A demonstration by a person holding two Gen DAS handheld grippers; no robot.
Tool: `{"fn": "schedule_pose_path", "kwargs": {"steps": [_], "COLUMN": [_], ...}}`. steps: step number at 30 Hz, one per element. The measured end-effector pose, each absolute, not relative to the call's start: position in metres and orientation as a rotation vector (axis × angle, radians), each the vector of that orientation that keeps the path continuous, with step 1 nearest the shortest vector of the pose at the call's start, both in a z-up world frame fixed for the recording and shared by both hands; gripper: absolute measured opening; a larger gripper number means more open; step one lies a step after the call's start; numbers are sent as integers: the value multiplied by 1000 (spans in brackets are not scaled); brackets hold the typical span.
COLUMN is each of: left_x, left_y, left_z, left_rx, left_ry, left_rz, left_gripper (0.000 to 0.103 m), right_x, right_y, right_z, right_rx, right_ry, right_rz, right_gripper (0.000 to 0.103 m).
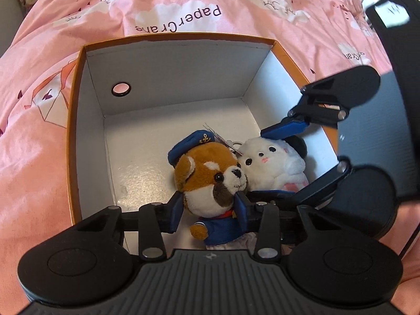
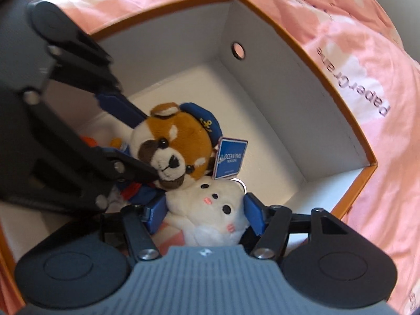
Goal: Organize objects
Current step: 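Lower both plushes into the white box and open both grippers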
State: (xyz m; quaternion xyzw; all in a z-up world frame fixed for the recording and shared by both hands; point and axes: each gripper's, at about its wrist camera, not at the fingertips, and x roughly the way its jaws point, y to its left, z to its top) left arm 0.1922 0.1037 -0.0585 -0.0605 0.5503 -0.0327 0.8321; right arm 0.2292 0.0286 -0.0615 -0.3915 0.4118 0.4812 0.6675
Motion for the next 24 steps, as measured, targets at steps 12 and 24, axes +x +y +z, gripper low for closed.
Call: {"fn": "schedule_pose_path", "kwargs": {"steps": [12,24], "left_x": [195,193], "left_y": [104,89], "left_z": [-61,-60], "left_rx": [-119,-18], "left_ry": [1206,1225], "left_rz": [-79,-51], "left_gripper": [43,43], "right_x": [190,204], "right_y": [1,-24], "right_z": [-52,-27], "right_rx": [-795,-788], "right_ry": [783,926], "right_rz": [930,1048], "right_gripper": [59,21]}}
